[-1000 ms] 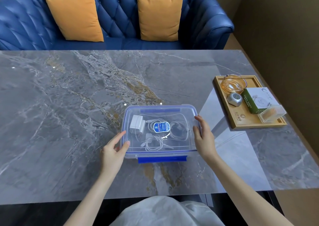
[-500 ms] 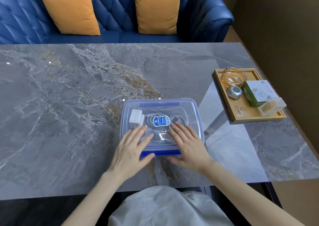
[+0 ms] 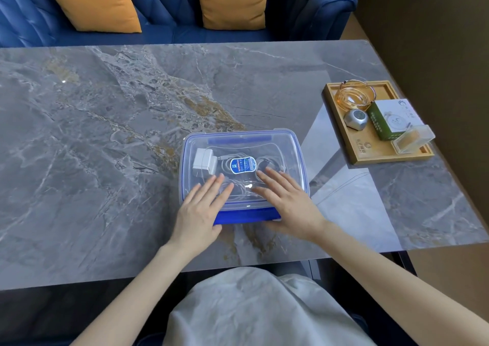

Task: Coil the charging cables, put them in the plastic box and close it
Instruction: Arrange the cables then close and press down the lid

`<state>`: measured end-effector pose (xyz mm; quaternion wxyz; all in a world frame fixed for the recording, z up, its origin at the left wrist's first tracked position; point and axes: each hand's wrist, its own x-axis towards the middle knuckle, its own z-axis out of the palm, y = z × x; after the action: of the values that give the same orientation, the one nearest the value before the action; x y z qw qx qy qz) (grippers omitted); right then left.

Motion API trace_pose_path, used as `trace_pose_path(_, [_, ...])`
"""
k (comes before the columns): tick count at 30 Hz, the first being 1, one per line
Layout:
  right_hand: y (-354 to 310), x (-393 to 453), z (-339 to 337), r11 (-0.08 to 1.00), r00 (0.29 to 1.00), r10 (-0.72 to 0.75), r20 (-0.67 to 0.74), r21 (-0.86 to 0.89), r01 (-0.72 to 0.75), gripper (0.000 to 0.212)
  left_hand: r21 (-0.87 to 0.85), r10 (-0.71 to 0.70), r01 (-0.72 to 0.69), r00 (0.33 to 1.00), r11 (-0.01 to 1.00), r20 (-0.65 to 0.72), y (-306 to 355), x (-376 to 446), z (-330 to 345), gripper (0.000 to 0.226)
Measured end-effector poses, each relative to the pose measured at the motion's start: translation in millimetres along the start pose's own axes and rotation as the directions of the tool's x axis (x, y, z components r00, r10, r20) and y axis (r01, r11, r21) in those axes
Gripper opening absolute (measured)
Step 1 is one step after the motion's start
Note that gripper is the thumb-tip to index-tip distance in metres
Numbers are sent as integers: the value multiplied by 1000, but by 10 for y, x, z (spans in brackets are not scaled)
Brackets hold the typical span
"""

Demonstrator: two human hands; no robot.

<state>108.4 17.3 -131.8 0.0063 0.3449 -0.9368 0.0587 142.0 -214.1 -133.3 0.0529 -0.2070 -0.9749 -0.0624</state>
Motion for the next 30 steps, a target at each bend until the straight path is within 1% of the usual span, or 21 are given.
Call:
trace_pose_path(2, [33, 7, -40, 992, 1000, 9, -20, 127, -7, 54, -36, 27, -26, 999, 999, 34, -61, 33, -61, 81])
trace_pose_path(3, [43, 4, -52, 989, 1000, 12, -16, 146, -9, 49, -48, 45, -42, 998, 998, 52, -90, 57, -92, 77])
trace_pose_path(7, [66, 0, -45, 983, 1000, 11, 14, 182, -13, 50, -2, 101, -101, 992, 995, 70, -157, 132, -182, 74])
trace_pose_path(10, [71, 5, -54, 959, 999, 35, 5, 283, -35, 50, -7, 118, -117, 992, 993, 44, -151, 175, -230, 70])
trace_pose_path(14, [84, 30, -86, 922, 998, 50, -32, 385, -34, 46, -37, 89, -87, 993, 996, 81, -176, 225, -283, 68])
trace_pose_path(16, [95, 60, -133, 888, 996, 79, -40, 457, -52, 42, -72, 58, -51, 994, 996, 97, -163, 286, -363, 59])
trace_pose_path(18, [122, 132, -192, 851, 992, 116, -41, 519, -78, 33, -139, -10, 30, 990, 990, 138, -156, 379, -442, 51])
trace_pose_path(20, [183, 259, -256, 800, 980, 197, -44, 584, -134, 23, -192, -49, 70, 992, 979, 114, -140, 498, -501, 54])
trace_pose_path(21, [224, 340, -281, 774, 969, 246, -39, 609, -172, 17, -209, -72, 93, 992, 973, 105, -140, 564, -511, 53])
trace_pose_path(22, [271, 428, -300, 762, 957, 286, -41, 615, -201, 14, -224, -97, 120, 989, 967, 111, -161, 625, -499, 47])
trace_pose_path(24, [376, 622, -316, 766, 940, 337, -59, 597, -237, 12, -260, -153, 183, 979, 948, 132, -221, 784, -452, 36])
trace_pose_path(27, [555, 905, -309, 782, 920, 387, -69, 554, -287, 10, -297, -270, 311, 948, 903, 171, -324, 1089, -378, 33])
trace_pose_path(28, [615, 992, -309, 799, 916, 394, -72, 520, -302, 13, -304, -302, 340, 939, 890, 166, -359, 1192, -347, 31])
trace_pose_path(30, [730, 1153, -312, 847, 921, 382, -75, 428, -316, 29, -300, -365, 389, 921, 871, 134, -447, 1378, -291, 29])
